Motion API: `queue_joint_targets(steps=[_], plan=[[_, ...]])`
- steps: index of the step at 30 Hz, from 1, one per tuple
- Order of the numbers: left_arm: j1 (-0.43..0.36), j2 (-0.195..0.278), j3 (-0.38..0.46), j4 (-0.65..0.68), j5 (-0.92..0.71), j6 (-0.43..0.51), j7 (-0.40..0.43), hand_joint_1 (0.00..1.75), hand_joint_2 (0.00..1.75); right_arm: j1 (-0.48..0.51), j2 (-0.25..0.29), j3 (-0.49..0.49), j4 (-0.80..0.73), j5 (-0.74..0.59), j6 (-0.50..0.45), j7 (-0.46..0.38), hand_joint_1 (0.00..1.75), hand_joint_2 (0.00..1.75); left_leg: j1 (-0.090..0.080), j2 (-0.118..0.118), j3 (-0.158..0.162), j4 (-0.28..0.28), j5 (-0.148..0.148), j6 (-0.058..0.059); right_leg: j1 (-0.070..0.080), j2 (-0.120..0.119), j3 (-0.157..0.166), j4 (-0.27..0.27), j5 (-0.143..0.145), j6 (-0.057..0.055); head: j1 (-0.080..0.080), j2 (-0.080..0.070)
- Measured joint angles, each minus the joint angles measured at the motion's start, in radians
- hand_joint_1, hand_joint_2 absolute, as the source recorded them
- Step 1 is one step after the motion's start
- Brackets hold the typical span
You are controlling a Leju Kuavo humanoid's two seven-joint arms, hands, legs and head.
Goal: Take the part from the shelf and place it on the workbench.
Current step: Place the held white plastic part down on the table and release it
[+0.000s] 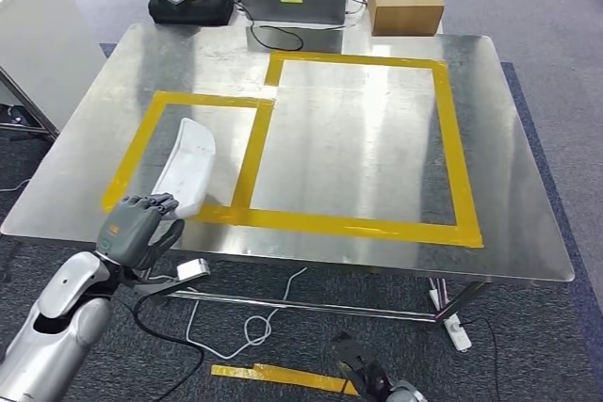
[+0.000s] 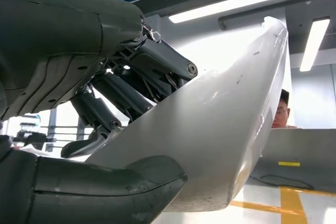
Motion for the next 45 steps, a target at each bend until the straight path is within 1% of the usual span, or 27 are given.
queue_joint_targets(steps=[7, 16, 21, 25, 28, 32, 37, 45], plan=[[-0.010, -0.008, -0.013, 0.030, 0.034, -0.017, 0.003, 1.75, 1.75, -0.005, 0.000, 0.010, 0.002, 0.000, 0.007, -0.003, 0.00, 0.00, 0.000, 0.000, -0.001, 0.000, 0.000, 0.000, 0.000, 0.000, -0.001, 0.000, 0.000, 0.000, 0.000, 0.000], [-0.004, -0.029, -0.027, 0.122, 0.003, -0.056, 0.064, 1.75, 1.75, -0.009, 0.002, 0.024, 0.002, -0.008, 0.016, -0.007, 0.00, 0.00, 0.000, 0.000, -0.001, 0.000, 0.000, 0.000, 0.000, 0.000, 0.000, 0.000, 0.000, 0.000, 0.000, 0.000], [0.003, -0.031, -0.029, 0.160, -0.013, -0.091, 0.078, 1.75, 1.75, -0.010, 0.003, 0.028, 0.002, -0.015, 0.017, -0.006, 0.00, 0.00, 0.000, 0.000, -0.001, 0.000, 0.000, 0.000, 0.000, 0.000, 0.000, 0.000, 0.000, 0.000, 0.000, 0.000], [0.007, -0.034, -0.033, 0.180, -0.023, -0.106, 0.083, 0.00, 1.75, -0.011, 0.003, 0.033, 0.002, -0.017, 0.017, -0.004, 0.00, 0.00, 0.000, 0.000, -0.001, 0.000, 0.000, 0.000, 0.000, 0.000, 0.000, 0.000, 0.000, 0.000, 0.000, 0.000], [0.019, -0.036, -0.033, 0.191, -0.026, -0.109, 0.088, 0.00, 1.75, -0.010, 0.003, 0.034, 0.002, -0.019, 0.017, -0.001, 0.00, 0.00, 0.000, 0.000, -0.001, 0.000, 0.000, 0.000, 0.000, 0.000, 0.000, 0.000, 0.000, 0.000, 0.000, 0.000], [0.024, -0.038, -0.031, 0.196, -0.014, -0.099, 0.086, 0.00, 0.00, -0.011, 0.003, 0.038, 0.002, -0.022, 0.017, 0.001, 0.00, 0.00, 0.000, 0.000, -0.001, 0.000, 0.000, 0.000, 0.000, -0.001, 0.000, 0.000, 0.000, 0.000, 0.000, 0.000], [0.028, -0.048, -0.012, 0.192, 0.027, -0.081, 0.070, 0.00, 0.00, -0.009, 0.003, 0.041, 0.002, -0.029, 0.015, 0.003, 0.00, 0.00, 0.000, 0.000, -0.001, 0.000, 0.000, 0.000, 0.000, 0.000, 0.000, 0.000, 0.000, 0.000, 0.000, 0.000], [0.034, -0.063, 0.008, 0.148, 0.067, -0.062, 0.047, 0.00, 0.00, -0.006, 0.003, 0.041, 0.002, -0.034, 0.012, 0.005, 0.00, 0.00, 0.000, 0.000, -0.001, 0.000, 0.000, 0.000, 0.000, 0.000, 0.000, 0.000, 0.000, 0.000, 0.000, 0.000]])
